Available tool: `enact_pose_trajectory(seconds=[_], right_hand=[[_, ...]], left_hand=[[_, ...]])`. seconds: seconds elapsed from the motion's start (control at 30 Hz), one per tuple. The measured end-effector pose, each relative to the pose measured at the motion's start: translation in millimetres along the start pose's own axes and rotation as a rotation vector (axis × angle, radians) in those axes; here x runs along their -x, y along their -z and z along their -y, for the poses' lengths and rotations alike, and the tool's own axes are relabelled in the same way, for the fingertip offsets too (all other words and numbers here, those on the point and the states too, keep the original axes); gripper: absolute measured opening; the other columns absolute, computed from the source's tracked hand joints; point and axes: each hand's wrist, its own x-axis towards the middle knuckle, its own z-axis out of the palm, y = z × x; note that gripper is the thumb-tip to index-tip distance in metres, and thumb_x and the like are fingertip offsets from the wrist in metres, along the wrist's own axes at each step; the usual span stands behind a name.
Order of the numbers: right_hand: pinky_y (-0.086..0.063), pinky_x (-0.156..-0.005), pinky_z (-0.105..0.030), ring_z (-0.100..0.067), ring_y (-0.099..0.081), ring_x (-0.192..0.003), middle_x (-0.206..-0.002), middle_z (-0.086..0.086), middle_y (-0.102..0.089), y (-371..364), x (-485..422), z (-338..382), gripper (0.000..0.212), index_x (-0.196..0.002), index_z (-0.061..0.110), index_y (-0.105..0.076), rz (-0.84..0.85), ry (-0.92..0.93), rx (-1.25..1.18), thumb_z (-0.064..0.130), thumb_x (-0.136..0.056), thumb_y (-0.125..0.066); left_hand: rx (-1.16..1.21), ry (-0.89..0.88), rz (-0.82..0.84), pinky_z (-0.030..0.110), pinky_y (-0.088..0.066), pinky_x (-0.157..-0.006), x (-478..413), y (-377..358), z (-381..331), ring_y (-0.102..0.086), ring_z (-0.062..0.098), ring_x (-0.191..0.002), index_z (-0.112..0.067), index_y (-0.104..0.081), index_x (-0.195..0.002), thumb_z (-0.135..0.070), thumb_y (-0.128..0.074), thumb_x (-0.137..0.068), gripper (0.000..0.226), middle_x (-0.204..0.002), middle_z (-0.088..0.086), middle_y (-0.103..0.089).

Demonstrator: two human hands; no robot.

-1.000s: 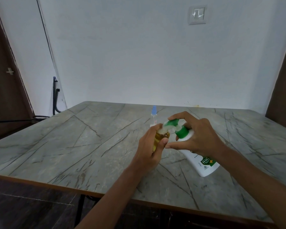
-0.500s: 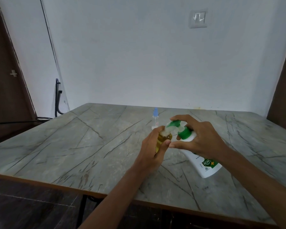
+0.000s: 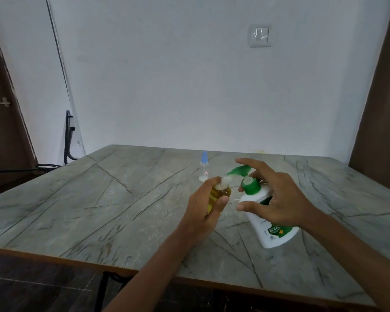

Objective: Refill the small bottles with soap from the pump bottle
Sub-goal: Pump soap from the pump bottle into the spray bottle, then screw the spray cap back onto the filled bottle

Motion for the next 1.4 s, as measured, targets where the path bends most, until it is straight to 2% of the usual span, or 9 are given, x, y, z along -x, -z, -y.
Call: enact_pose_trajectory(seconds=[0.07, 0.2, 0.33, 0.43, 0.53, 0.73, 0.9, 1.13, 1.4], right_hand=[[-0.054, -0.075, -0.017, -0.008, -0.067, -0.088, -0.099, 0.011, -0.069, 4.1, 2.0, -0.1, 0.087, -0.143, 0.046, -0.033, 0.002, -0.050, -0.010, 0.061, -0.068, -0.076], [-0.057, -0.084, -0.023, -0.009, -0.067, -0.099, -0.106, 0.009, -0.071, 11.7, 8.1, -3.3, 0.092, -0.146, 0.047, -0.028, 0.060, -0.153, -0.076, 0.050, -0.072, -0.081], [-0.057, -0.081, -0.017, 0.001, -0.067, -0.098, -0.104, 0.009, -0.071, 26.1, 6.9, -7.8, 0.093, -0.149, 0.038, -0.029, -0.003, -0.231, -0.101, 0.033, -0.072, -0.081], [-0.055, -0.079, -0.012, 0.009, -0.065, -0.096, -0.103, 0.015, -0.068, 43.0, -3.3, -15.4, 0.094, -0.148, 0.037, -0.029, -0.088, -0.298, -0.048, 0.024, -0.073, -0.083], [-0.053, -0.084, -0.022, -0.003, -0.066, -0.099, -0.106, 0.007, -0.069, 59.7, -17.8, -28.8, 0.093, -0.148, 0.034, -0.030, -0.162, -0.332, 0.015, 0.023, -0.073, -0.084], [-0.049, -0.090, -0.030, -0.020, -0.064, -0.102, -0.113, -0.007, -0.067, 82.8, -46.0, -80.9, 0.092, -0.147, 0.032, -0.029, -0.271, -0.448, 0.106, 0.025, -0.074, -0.085], [-0.046, -0.087, -0.029, -0.021, -0.059, -0.098, -0.113, -0.008, -0.060, 81.8, -57.7, -123.1, 0.090, -0.149, 0.027, -0.029, -0.315, -0.557, 0.115, 0.023, -0.077, -0.083], [-0.045, -0.085, -0.031, -0.023, -0.057, -0.097, -0.114, -0.013, -0.058, 62.4, -68.1, -166.5, 0.092, -0.149, 0.023, -0.028, -0.240, -0.608, 0.118, 0.015, -0.077, -0.083], [-0.047, -0.087, -0.034, -0.024, -0.062, -0.100, -0.112, -0.008, -0.065, 64.4, -70.4, -183.2, 0.108, -0.155, 0.026, -0.007, -0.039, -0.628, 0.074, 0.005, -0.078, -0.080]], left_hand=[[0.007, 0.019, 0.000, 0.006, -0.044, -0.072, 0.3, 0.4, -1.1, -0.058, -0.006, -0.089, -0.018, -0.045, -0.125, -0.042, -0.047, -0.096, 0.038, -0.102, -0.021, -0.054], [0.010, 0.068, -0.023, 0.008, -0.047, -0.071, 0.6, 0.6, 0.4, -0.060, -0.004, -0.086, -0.023, -0.045, -0.124, -0.032, -0.052, -0.096, 0.030, -0.098, -0.019, -0.058], [0.063, 0.141, -0.037, 0.033, -0.059, -0.071, 1.2, -1.7, 5.1, -0.067, 0.013, -0.086, -0.028, -0.046, -0.125, -0.041, -0.053, -0.093, 0.035, -0.100, -0.005, -0.067], [0.104, 0.208, -0.039, 0.042, -0.060, -0.072, 2.1, -4.7, 10.1, -0.069, 0.019, -0.091, -0.028, -0.048, -0.125, -0.047, -0.058, -0.090, 0.041, -0.103, 0.001, -0.068], [0.123, 0.249, -0.031, 0.043, -0.060, -0.076, 1.8, -6.7, 14.4, -0.068, 0.022, -0.097, -0.026, -0.049, -0.125, -0.050, -0.062, -0.086, 0.048, -0.107, 0.002, -0.067], [0.120, 0.257, 0.004, 0.040, -0.058, -0.084, 0.6, -8.2, 20.9, -0.066, 0.019, -0.103, -0.026, -0.049, -0.121, -0.052, -0.067, -0.081, 0.051, -0.111, -0.002, -0.066], [0.139, 0.272, 0.050, 0.043, -0.056, -0.088, -0.1, -9.8, 26.7, -0.065, 0.017, -0.105, -0.026, -0.048, -0.120, -0.053, -0.068, -0.080, 0.052, -0.112, -0.004, -0.066], [0.184, 0.280, 0.085, 0.043, -0.056, -0.087, -0.2, -10.5, 29.9, -0.065, 0.018, -0.107, -0.030, -0.048, -0.118, -0.051, -0.070, -0.079, 0.049, -0.113, -0.003, -0.067], [0.182, 0.260, 0.109, 0.044, -0.056, -0.088, -1.9, -10.8, 32.1, -0.064, 0.021, -0.108, -0.024, -0.049, -0.121, -0.047, -0.069, -0.083, 0.049, -0.114, -0.001, -0.066]])
